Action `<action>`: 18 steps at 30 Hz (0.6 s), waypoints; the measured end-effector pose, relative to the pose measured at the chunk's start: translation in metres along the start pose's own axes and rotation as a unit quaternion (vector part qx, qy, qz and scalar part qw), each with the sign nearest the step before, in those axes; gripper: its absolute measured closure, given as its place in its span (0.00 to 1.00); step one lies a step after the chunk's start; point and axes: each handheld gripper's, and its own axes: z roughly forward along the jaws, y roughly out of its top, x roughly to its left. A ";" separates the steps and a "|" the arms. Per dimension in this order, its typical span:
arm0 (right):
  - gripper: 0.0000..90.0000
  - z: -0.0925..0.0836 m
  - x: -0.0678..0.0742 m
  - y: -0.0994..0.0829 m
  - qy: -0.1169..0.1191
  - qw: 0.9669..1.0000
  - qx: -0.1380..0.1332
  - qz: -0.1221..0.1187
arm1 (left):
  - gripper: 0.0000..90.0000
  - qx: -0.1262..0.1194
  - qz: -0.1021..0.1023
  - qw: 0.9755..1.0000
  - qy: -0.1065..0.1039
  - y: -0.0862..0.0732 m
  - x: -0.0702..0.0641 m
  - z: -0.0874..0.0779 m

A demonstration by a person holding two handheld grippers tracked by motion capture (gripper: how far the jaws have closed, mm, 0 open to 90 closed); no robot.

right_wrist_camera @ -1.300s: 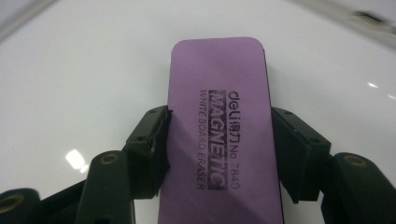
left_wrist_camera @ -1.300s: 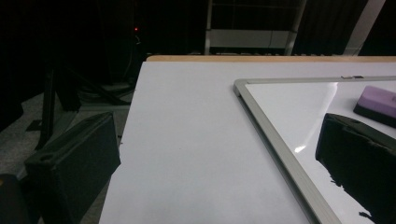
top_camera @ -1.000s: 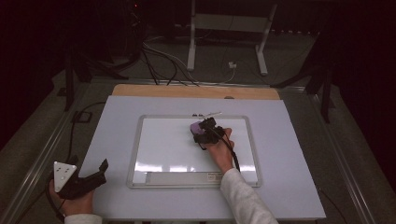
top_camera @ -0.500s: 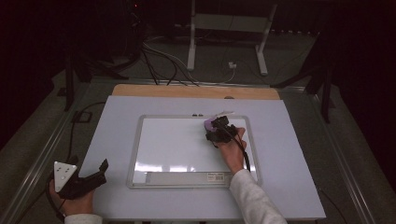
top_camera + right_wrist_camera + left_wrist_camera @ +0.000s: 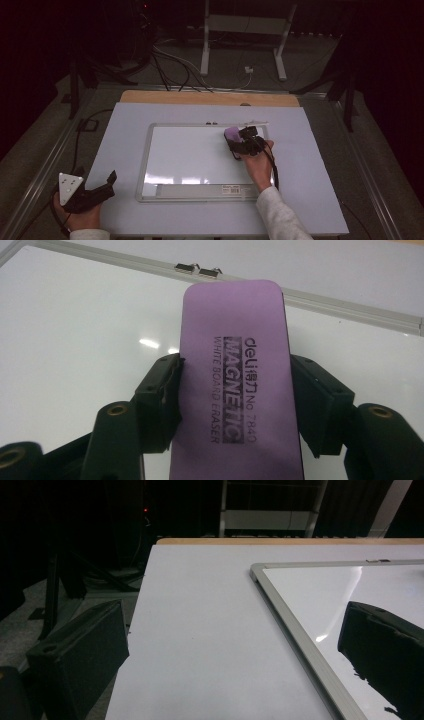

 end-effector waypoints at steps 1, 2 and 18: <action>0.46 -0.001 -0.001 -0.001 0.001 1.000 0.000 -0.001 | 0.01 0.001 0.000 1.000 0.000 0.000 0.000 0.000; 0.46 -0.002 -0.001 -0.002 0.002 1.000 -0.001 0.001 | 0.01 0.001 0.001 1.000 0.000 0.000 0.000 0.000; 0.46 -0.029 -0.005 -0.025 0.019 1.000 -0.002 -0.010 | 0.01 0.001 0.002 1.000 -0.001 0.000 -0.001 0.000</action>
